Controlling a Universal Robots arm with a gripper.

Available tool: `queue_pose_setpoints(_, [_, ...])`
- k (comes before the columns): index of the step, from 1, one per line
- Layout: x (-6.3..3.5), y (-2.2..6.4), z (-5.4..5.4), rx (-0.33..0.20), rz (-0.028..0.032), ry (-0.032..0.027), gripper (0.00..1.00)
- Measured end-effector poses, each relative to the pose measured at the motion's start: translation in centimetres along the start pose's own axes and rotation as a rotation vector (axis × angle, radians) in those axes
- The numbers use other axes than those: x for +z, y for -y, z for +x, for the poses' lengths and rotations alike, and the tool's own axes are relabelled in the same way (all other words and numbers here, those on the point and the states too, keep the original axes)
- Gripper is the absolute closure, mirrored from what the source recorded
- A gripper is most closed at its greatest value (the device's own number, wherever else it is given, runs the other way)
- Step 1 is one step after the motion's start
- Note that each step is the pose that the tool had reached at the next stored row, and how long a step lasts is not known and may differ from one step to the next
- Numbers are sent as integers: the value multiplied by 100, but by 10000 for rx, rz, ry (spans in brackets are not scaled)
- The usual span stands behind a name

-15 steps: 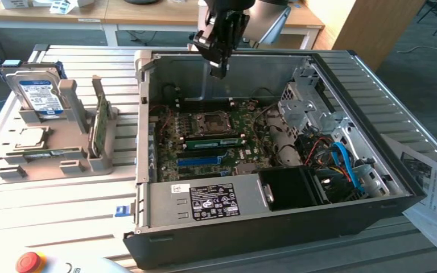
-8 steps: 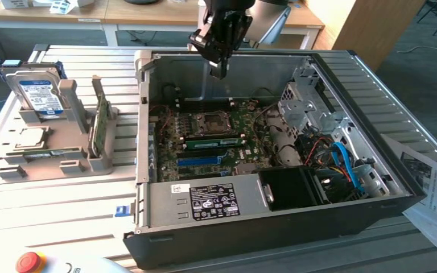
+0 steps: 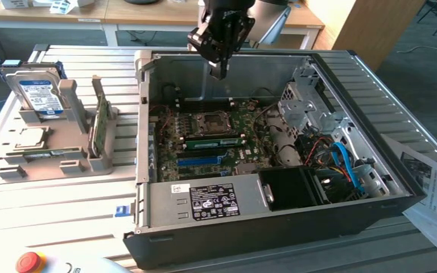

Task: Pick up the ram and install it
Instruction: 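Press down the ram until it locks into place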

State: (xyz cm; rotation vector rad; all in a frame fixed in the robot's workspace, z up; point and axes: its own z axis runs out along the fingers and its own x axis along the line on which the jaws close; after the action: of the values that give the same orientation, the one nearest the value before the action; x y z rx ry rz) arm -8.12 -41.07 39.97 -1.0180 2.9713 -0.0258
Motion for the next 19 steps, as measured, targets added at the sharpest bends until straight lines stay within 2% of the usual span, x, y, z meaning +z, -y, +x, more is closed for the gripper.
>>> queue_pose_setpoints(19, [0, 0, 0, 2257, 83, -109, 90])
